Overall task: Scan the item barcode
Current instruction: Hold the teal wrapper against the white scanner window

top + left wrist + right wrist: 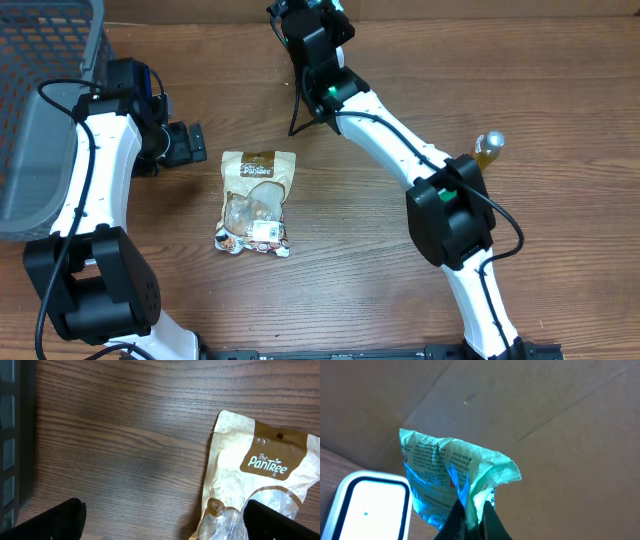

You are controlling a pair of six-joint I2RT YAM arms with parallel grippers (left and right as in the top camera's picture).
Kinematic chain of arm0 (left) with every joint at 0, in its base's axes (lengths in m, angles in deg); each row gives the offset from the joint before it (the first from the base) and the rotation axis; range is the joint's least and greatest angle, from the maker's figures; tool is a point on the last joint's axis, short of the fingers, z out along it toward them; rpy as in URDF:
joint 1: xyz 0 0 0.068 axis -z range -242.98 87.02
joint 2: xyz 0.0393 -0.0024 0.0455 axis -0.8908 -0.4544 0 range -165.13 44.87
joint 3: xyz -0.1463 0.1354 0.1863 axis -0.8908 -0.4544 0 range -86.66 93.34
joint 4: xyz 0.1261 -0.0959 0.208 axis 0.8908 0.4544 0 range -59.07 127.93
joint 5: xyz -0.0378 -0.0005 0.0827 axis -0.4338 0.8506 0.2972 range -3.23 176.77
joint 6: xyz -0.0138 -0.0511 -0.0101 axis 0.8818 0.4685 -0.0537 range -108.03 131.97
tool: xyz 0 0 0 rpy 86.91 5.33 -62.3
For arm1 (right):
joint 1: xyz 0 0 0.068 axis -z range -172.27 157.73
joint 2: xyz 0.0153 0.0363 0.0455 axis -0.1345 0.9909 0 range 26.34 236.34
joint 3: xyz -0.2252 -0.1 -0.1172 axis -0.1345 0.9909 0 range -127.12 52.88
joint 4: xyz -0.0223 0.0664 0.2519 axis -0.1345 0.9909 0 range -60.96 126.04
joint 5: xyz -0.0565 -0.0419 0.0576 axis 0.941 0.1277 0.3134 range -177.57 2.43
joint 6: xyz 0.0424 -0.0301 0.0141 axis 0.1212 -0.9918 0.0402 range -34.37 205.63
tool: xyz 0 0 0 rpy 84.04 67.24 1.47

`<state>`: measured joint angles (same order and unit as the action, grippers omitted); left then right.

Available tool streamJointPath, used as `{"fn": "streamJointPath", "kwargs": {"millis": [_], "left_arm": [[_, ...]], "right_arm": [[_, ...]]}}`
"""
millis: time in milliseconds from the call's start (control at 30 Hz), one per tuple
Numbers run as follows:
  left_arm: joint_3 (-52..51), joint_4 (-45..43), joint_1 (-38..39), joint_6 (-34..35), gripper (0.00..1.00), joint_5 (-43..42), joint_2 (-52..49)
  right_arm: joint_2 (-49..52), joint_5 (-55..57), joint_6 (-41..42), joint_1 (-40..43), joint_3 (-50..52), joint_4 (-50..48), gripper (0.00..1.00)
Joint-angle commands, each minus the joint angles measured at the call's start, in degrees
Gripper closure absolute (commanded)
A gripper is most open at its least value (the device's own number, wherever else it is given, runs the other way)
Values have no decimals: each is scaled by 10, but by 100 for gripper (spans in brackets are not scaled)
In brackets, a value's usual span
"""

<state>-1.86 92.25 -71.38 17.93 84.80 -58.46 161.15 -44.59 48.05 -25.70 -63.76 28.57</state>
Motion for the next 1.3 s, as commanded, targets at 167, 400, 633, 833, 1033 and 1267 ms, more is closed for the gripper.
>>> {"fn": "streamJointPath", "kwargs": {"millis": [167,400,633,833,1033,1267], "left_arm": [[12,-1,-2,-4,1,-4,-8],[12,-1,-2,-4,0,-4,-8],[12,-1,-2,-4,0,-4,-8],[12,-1,-2,-4,0,-4,-8],[12,-1,-2,-4,0,-4,-8],[12,-1,-2,-4,0,-4,-8]], "right_arm": [[37,10,-80,13,-7,-53,96],[75,9,-156,14,-7,-72,96],[95,0,-178,11,-7,-61,96],[96,-21,-167,3,-7,-27,96],[96,-59,-163,-8,-7,18,96],[95,-66,-135,-10,-7,25,96]]}}
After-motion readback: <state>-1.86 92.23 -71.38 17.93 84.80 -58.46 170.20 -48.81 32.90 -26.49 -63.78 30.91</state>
